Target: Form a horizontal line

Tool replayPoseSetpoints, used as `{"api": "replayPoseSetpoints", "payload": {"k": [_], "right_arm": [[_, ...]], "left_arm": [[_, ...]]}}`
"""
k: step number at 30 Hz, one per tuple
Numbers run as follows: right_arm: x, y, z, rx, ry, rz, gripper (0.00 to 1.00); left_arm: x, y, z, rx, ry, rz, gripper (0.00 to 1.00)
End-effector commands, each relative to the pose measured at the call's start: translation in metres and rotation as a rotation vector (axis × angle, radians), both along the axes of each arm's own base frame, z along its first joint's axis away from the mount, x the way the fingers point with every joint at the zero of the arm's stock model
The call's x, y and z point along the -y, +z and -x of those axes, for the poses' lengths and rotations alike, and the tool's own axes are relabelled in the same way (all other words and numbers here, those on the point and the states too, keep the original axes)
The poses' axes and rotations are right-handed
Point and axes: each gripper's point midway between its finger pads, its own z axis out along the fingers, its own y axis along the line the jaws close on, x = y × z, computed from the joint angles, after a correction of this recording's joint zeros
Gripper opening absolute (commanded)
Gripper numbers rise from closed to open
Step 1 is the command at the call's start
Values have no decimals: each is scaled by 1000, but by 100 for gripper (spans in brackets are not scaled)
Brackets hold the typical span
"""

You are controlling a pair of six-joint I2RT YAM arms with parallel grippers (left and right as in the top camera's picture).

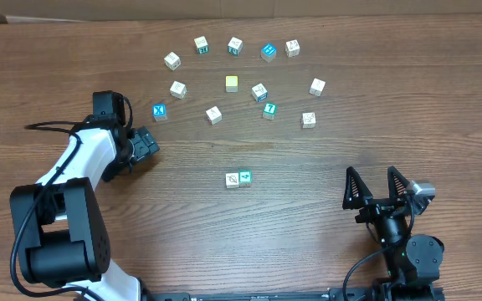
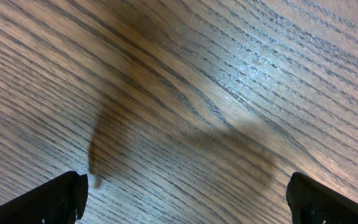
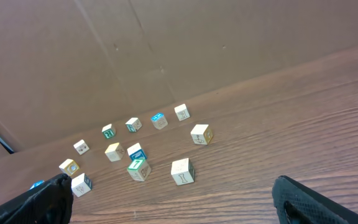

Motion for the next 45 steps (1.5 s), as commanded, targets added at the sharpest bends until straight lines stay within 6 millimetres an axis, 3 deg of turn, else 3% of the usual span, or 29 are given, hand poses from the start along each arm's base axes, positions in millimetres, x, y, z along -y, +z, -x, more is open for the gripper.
{"api": "replayPoseSetpoints", "payload": {"k": [1, 9, 22, 29, 38, 45], "right_arm": [[-1, 13, 2, 34, 6, -6, 100], [-1, 30, 7, 39, 6, -6, 100], [0, 103, 35, 82, 6, -6, 100], [-4, 135, 37, 57, 26, -6, 100], [-6, 188, 18, -37, 39, -5, 100], [-7, 237, -32, -243, 46, 33, 100]], "left_arm": [[-3, -5, 2, -13, 3, -8, 99], [-3, -5, 2, -13, 2, -8, 100], [-3, -5, 2, -13, 2, -8, 100], [-3, -5, 2, -13, 2, -8, 100], [-3, -5, 2, -13, 3, -8, 99], [-3, -5, 2, -13, 3, -8, 100]]}}
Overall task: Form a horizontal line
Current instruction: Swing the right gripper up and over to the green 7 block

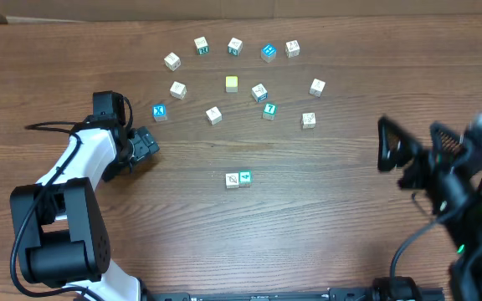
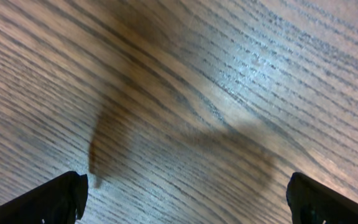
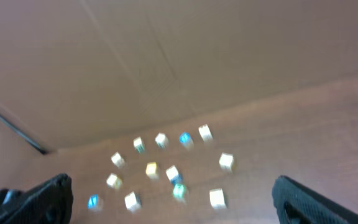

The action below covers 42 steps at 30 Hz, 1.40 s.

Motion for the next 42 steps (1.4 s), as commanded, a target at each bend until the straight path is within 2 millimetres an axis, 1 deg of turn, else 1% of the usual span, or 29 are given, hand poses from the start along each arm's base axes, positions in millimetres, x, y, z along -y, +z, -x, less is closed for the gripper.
{"api": "replayPoseSetpoints", "payload": {"k": [1, 4, 5, 8, 12, 14, 17, 20, 23, 25, 26, 27, 28, 29, 30, 32, 33, 40, 41, 42], "right_arm": [[0, 33, -32, -76, 12, 44, 100], [-1, 47, -62, -193, 18, 57, 100], [-1, 51, -78, -246, 19, 57, 100], [-1, 51, -109, -339, 22, 58, 100], [-2, 31, -144, -445, 25, 58, 100], [-3, 12, -160, -495, 28, 59, 100], [-8, -14, -176, -564, 39, 61, 100], [-13, -31, -186, -605, 54, 50, 100], [-22, -39, -188, -629, 98, 22, 100], [-34, -37, -187, -629, 163, -20, 100], [-41, -34, -186, -623, 200, -44, 96], [-46, -32, -185, -620, 225, -60, 80], [-48, -32, -184, -624, 232, -80, 62], [-49, -32, -183, -637, 217, -104, 48], [-48, -33, -182, -654, 199, -132, 30], [-48, -36, -180, -676, 173, -150, 8], [-48, -38, -179, -683, 160, -141, 4], [-40, -57, -170, -748, 46, -7, 4], [-40, -60, -170, -754, 38, 6, 5], [-42, -64, -169, -764, 38, 14, 10]], "left_arm": [[-3, -5, 3, -16, 2, -8, 99], [-3, -5, 3, -17, 3, -8, 99], [-3, -5, 3, -17, 3, -8, 100], [-3, -5, 3, -17, 3, -8, 100], [-3, -5, 3, -16, 2, -8, 100], [-3, -5, 3, -17, 3, -8, 99], [-3, -5, 3, -17, 3, -8, 99], [-3, -5, 3, -17, 3, -8, 99], [-3, -5, 3, -17, 3, -8, 100], [-3, -5, 3, -17, 3, -8, 100], [-3, -5, 3, -16, 2, -8, 100], [-3, -5, 3, -17, 3, -8, 100], [-3, -5, 3, -17, 3, -8, 100], [-3, -5, 3, -16, 2, -8, 100], [-3, -5, 3, -17, 3, -8, 100], [-3, -5, 3, -17, 3, -8, 100], [-3, -5, 3, -16, 2, -8, 99], [-3, -5, 3, -16, 2, -8, 100], [-3, -5, 3, -16, 2, -8, 100], [-3, -5, 3, -16, 2, -8, 100]]}}
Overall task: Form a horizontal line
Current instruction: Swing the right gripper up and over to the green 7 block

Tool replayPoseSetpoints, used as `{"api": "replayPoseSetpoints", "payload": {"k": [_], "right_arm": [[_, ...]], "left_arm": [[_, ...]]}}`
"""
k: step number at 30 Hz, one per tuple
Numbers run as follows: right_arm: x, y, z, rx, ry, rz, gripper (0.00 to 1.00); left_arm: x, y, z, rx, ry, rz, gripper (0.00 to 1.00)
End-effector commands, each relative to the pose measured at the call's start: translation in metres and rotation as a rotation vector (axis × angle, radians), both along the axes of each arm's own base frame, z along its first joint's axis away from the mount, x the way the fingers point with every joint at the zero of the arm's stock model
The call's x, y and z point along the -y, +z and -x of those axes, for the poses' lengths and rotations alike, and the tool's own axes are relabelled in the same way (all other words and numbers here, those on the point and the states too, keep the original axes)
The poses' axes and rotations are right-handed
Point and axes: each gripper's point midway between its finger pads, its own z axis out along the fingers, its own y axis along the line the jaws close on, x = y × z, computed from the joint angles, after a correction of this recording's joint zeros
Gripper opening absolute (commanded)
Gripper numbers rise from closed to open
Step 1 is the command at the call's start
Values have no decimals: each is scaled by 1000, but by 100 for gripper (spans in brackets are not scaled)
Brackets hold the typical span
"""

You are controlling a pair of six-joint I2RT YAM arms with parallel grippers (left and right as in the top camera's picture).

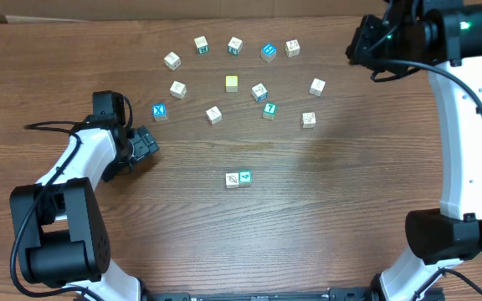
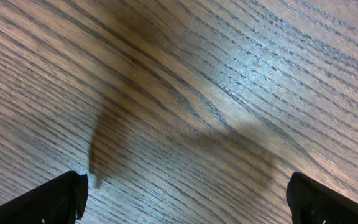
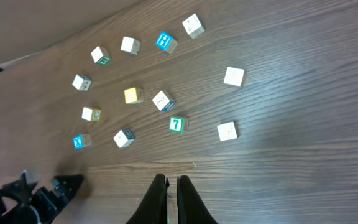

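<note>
Two lettered cubes, one white point(image 1: 233, 180) and one green-faced point(image 1: 244, 177), sit side by side mid-table. Several more cubes lie scattered at the far side, among them a yellow cube point(image 1: 231, 83), a blue X cube point(image 1: 159, 111) and a green 7 cube point(image 3: 176, 124). My left gripper point(image 1: 146, 144) stays low at the left, open over bare wood point(image 2: 185, 186), below the X cube. My right gripper point(image 1: 365, 46) is lifted high at the far right; its fingers point(image 3: 168, 179) are shut with nothing between them. The wrist view looks down on the scattered cubes.
A brown cardboard wall point(image 1: 99, 8) runs along the table's far edge. The right arm's white link point(image 1: 467, 125) spans the right side of the table. The left arm's black cable point(image 1: 53, 125) trails off to the left.
My right arm has moved from mid-height at the right to high over the far right corner, and its gripper has gone from open to shut. The left arm and the cubes have not moved.
My right gripper first stood open low at the near right, looking toward the cubes. Then it was raised at the right edge, still open. Now it is high at the far right and shut. The left gripper stayed open in place; no cube moved.
</note>
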Motion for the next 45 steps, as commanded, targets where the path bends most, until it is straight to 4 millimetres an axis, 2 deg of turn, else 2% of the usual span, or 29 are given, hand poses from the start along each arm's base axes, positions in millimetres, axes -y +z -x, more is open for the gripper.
{"api": "replayPoseSetpoints", "payload": {"k": [1, 5, 8, 11, 14, 26, 39, 45], "right_arm": [[5, 2, 1, 18, -29, 65, 12], [4, -7, 1, -5, -28, 68, 20], [4, -13, 2, -19, -27, 70, 33], [3, -14, 3, -24, -23, 65, 36], [3, -13, 2, -23, -23, 65, 45], [3, -13, 2, -20, -24, 64, 49], [3, -13, 2, -26, -40, 54, 61], [2, -14, 4, -38, -54, 46, 61]], "left_arm": [[-2, -5, 3, -16, 2, -5, 100], [-2, -5, 3, -16, 2, -5, 100], [-2, -5, 3, -16, 2, -5, 99], [-2, -5, 3, -16, 2, -5, 100], [-2, -5, 3, -16, 2, -5, 100], [-2, -5, 3, -16, 2, -5, 100], [-2, -5, 3, -16, 2, -4, 99], [-2, -5, 3, -16, 2, -5, 100]]}}
